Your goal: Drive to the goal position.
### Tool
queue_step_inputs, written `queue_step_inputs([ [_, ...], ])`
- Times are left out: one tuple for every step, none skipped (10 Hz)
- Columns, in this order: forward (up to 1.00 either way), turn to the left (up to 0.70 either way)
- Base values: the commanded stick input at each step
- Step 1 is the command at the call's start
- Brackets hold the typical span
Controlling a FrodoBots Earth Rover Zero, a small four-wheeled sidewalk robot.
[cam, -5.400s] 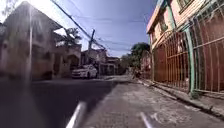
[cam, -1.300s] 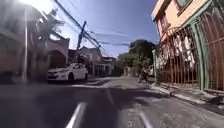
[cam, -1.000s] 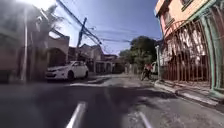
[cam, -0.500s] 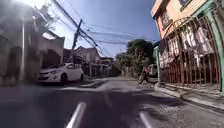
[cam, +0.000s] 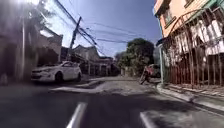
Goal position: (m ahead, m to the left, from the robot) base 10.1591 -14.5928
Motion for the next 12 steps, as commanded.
queue_step_inputs([
  [0.85,0.00],
  [0.85,0.00],
  [0.85,0.00],
  [0.85,0.00],
  [0.85,0.00],
  [0.85,0.00],
  [0.85,-0.26],
  [0.85,-0.34],
  [0.85,-0.34],
  [0.85,-0.34],
  [0.85,-0.34],
  [0.85,-0.34],
])
